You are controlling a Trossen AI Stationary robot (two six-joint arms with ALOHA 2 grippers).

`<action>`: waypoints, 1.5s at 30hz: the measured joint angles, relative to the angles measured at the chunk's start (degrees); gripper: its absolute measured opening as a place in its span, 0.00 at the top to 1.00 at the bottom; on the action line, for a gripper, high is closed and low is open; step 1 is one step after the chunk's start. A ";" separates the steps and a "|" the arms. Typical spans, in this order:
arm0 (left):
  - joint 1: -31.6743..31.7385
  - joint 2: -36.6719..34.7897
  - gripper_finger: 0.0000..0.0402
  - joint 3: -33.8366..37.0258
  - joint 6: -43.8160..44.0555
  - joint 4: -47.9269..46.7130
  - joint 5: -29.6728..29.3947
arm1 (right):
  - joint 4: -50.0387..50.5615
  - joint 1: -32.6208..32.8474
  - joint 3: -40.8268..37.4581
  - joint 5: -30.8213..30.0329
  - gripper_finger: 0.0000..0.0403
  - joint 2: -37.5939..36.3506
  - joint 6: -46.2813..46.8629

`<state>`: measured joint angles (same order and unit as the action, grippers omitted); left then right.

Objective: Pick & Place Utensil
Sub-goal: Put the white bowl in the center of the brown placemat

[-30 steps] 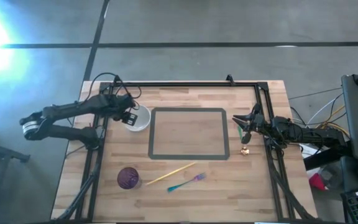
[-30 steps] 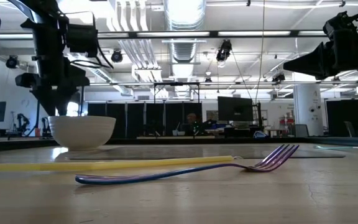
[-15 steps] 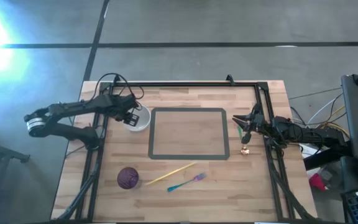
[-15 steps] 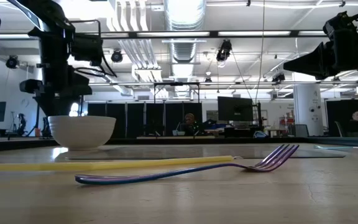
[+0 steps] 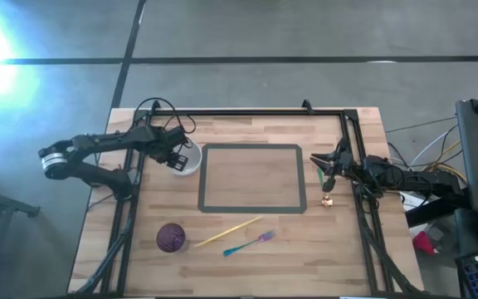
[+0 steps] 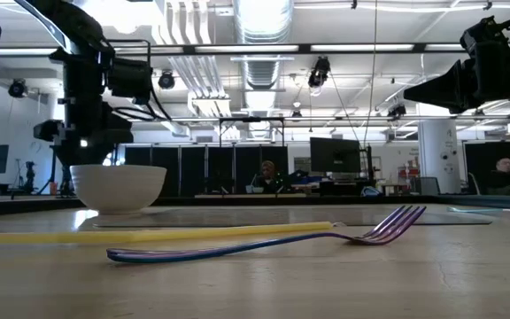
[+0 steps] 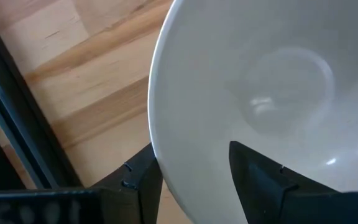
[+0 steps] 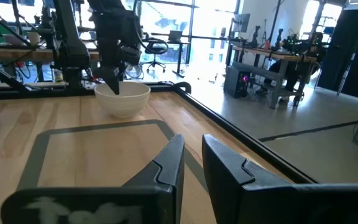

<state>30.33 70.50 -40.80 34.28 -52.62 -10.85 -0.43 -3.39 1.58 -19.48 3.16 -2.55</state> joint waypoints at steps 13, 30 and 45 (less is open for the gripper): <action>0.04 -0.09 0.93 -0.23 -5.42 0.48 1.20 | 0.00 0.01 0.01 0.01 0.87 0.00 0.00; -0.02 -4.00 1.00 -4.83 -8.55 0.98 3.58 | 0.00 0.00 0.00 0.01 0.87 -0.01 0.00; -3.75 -4.96 1.00 -12.63 -9.67 7.86 7.54 | 0.00 0.01 -0.01 0.01 0.87 -0.02 0.00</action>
<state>26.57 65.54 -53.43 24.61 -44.76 -3.31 -0.43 -3.38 1.57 -19.47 3.14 -2.55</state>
